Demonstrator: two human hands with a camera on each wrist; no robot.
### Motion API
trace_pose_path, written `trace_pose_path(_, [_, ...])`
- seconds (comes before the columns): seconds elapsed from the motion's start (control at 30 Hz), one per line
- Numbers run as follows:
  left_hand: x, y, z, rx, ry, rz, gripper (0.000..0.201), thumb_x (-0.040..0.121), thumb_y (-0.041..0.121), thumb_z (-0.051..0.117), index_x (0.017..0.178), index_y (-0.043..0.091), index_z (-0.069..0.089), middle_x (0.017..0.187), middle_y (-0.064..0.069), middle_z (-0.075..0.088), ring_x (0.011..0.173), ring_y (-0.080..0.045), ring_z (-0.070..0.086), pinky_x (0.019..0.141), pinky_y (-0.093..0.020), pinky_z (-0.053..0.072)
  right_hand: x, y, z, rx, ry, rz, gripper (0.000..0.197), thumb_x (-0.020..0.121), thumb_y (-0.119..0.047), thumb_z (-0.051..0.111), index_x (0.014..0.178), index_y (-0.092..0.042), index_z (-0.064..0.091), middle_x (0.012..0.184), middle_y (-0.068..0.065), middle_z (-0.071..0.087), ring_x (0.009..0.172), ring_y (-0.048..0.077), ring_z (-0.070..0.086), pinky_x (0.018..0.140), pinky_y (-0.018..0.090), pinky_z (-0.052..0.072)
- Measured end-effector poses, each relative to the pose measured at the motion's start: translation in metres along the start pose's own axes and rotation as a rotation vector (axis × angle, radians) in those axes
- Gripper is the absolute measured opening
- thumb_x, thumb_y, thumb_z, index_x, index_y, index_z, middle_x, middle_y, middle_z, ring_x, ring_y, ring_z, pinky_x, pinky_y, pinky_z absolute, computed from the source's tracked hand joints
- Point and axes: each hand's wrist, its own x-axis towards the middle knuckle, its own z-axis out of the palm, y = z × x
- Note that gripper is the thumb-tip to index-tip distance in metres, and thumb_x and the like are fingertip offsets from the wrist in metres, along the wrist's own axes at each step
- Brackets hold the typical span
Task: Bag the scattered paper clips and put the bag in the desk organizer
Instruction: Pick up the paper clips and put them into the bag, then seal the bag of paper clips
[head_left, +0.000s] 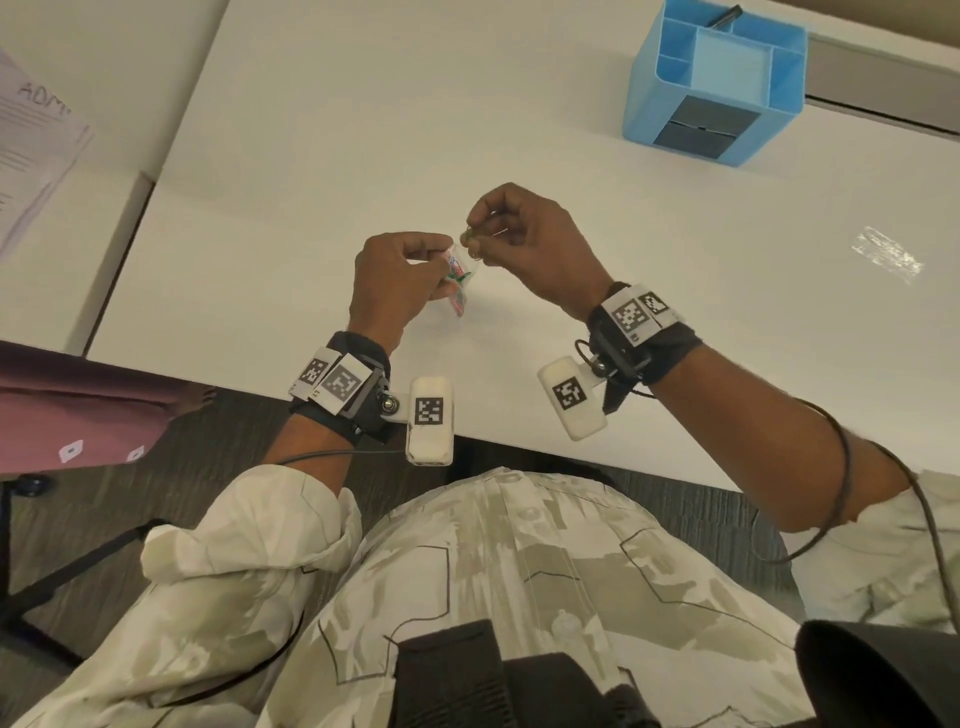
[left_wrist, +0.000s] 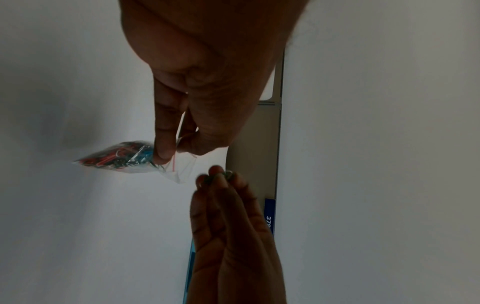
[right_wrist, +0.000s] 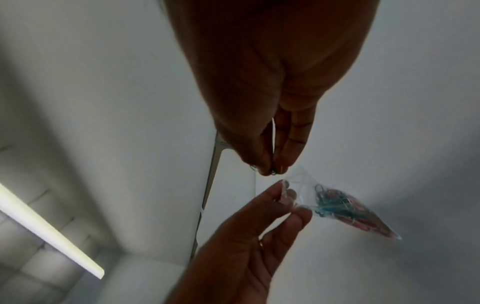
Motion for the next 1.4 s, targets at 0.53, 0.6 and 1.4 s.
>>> trace_pose_path(0.53, [0.002, 0.019, 0.034, 0.013, -0.089, 0.048, 0.020, 0.094, 0.003, 0.072, 0.112, 0.010, 0.080, 0.104, -0.004, 0.079, 0.072, -0.017, 0.081, 0.077, -0.029, 0.067, -0.026, 0.017, -0.024, -0.653, -0.070, -0.228, 0.022, 0.086, -0.027, 0.074, 0.105, -0.020, 0.068, 0.098, -0.008, 0.071, 0.087, 0.006, 0.055, 0.076, 0.019, 0.042])
trace_pose_path(0.6, [0.002, 0.019, 0.037, 0.028, -0.112, 0.051, 0.023, 0.095, 0.003, 0.070, 0.114, 0.010, 0.079, 0.102, -0.004, 0.078, 0.073, -0.020, 0.081, 0.079, -0.031, 0.067, -0.030, 0.021, -0.025, -0.691, -0.055, -0.222, 0.022, 0.086, -0.033, 0.075, 0.103, -0.023, 0.066, 0.094, -0.011, 0.070, 0.087, 0.008, 0.053, 0.076, 0.024, 0.043])
trace_pose_path(1.4, [0.002, 0.045, 0.050, 0.148, -0.356, 0.051, 0.017, 0.095, 0.022, 0.073, 0.103, 0.013, 0.084, 0.091, -0.006, 0.081, 0.076, -0.011, 0.075, 0.075, -0.022, 0.061, -0.048, 0.016, -0.072, -0.519, 0.016, -0.191, 0.015, 0.079, -0.011, 0.076, 0.092, -0.008, 0.069, 0.101, 0.006, 0.056, 0.084, 0.018, 0.067, 0.073, 0.030, 0.062])
